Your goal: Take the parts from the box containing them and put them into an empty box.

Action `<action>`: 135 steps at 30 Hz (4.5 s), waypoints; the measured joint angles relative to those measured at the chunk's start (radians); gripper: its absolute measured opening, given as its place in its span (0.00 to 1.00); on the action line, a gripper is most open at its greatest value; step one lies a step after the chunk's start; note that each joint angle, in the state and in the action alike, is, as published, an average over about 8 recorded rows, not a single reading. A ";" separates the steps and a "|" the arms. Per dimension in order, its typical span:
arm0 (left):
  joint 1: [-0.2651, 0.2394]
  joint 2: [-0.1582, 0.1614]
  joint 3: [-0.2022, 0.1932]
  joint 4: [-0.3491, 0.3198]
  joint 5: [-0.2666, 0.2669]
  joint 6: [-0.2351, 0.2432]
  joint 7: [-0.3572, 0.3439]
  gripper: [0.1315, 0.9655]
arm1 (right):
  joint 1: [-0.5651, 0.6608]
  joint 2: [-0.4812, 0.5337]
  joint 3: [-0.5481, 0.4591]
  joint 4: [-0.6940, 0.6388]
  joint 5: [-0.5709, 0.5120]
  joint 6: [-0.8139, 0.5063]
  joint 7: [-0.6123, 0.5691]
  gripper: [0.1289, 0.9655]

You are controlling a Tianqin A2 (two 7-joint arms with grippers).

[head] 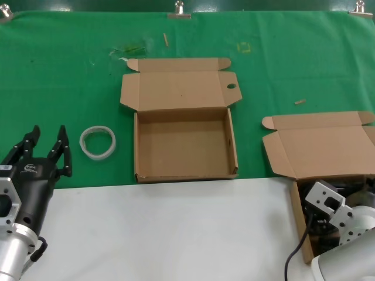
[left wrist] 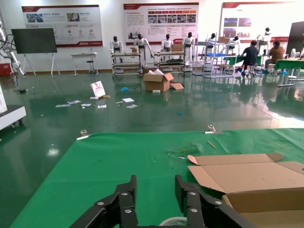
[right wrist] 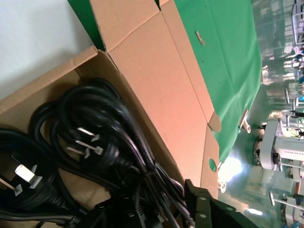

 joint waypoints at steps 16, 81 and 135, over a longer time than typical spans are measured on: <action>0.000 0.000 0.000 0.000 0.000 0.000 0.000 0.49 | -0.011 0.000 -0.008 0.020 0.019 0.008 0.019 0.11; 0.000 0.000 0.000 0.000 0.000 0.000 0.000 1.00 | 0.405 0.002 -0.698 -0.202 0.215 -0.284 0.523 0.07; 0.000 0.000 0.000 0.000 0.000 0.000 0.000 1.00 | 0.286 0.002 -0.527 -0.147 0.026 -0.414 0.820 0.85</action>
